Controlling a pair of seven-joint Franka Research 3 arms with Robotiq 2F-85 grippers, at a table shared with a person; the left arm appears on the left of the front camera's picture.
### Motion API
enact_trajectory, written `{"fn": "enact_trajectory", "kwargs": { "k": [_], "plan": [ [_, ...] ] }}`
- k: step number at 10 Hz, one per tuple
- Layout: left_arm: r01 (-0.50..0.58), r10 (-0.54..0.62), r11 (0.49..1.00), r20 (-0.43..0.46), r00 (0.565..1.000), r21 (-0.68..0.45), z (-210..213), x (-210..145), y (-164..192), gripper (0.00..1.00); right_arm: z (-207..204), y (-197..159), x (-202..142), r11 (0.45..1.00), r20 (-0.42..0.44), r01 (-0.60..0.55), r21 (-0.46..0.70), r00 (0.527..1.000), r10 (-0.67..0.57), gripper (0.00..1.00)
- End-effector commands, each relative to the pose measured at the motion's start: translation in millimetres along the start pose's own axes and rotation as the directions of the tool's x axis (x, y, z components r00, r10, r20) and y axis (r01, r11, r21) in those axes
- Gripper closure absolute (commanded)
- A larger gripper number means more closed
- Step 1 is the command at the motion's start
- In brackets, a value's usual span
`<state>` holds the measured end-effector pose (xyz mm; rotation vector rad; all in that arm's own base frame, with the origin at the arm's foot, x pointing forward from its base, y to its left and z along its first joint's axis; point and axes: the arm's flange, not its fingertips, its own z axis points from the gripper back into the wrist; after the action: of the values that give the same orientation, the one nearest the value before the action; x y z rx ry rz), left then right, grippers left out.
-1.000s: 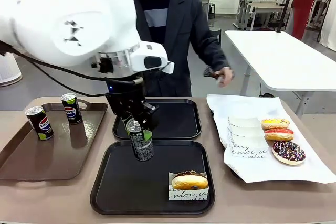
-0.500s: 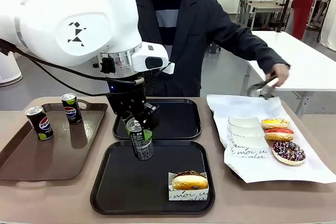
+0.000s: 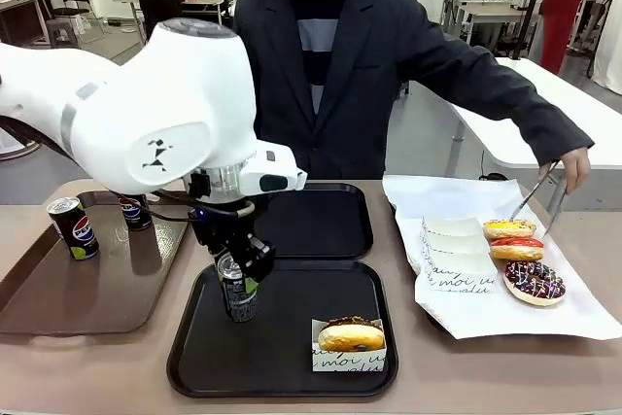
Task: Set up donuts and drinks on trays.
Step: Pick up one Pepsi coke and place it on the Flat Tray.
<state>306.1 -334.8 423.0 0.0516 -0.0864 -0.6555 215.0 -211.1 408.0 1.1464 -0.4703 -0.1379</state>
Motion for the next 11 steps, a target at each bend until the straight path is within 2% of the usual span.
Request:
{"fn": "enact_trajectory", "kwargs": {
  "k": [1,4,5,6,9,11],
  "plan": [
    [-0.045,0.045,0.999,0.022,0.999,0.02,-8.3,7.6,4.2,0.42,0.5,-0.2,3.0,1.0,0.017,-0.016,0.025,1.0,0.016,0.0],
    [-0.051,0.051,0.999,0.012,0.999,-0.002,-15.8,9.9,8.9,0.42,0.5,-0.2,3.0,1.0,0.017,-0.016,0.025,1.0,0.016,0.0],
    [-0.054,0.054,0.998,0.01,0.998,-0.009,-15.6,10.5,9.0,0.31,0.5,-0.2,3.0,1.0,0.017,-0.016,0.025,1.0,0.016,0.0],
    [-0.056,0.056,0.998,0.008,0.998,-0.015,-14.5,10.7,9.1,0.0,0.5,-0.2,3.0,1.0,0.017,-0.016,0.025,1.0,0.016,0.0],
    [-0.092,0.093,0.995,0.019,0.996,-0.042,4.4,6.3,14.7,0.0,0.5,-0.2,3.0,1.0,0.017,-0.016,0.025,1.0,0.016,0.0],
    [-0.096,0.098,0.995,0.066,0.993,-0.029,38.1,-2.2,15.6,0.0,0.5,-0.2,3.0,1.0,0.017,-0.016,0.025,1.0,0.016,0.0]
  ]
}}
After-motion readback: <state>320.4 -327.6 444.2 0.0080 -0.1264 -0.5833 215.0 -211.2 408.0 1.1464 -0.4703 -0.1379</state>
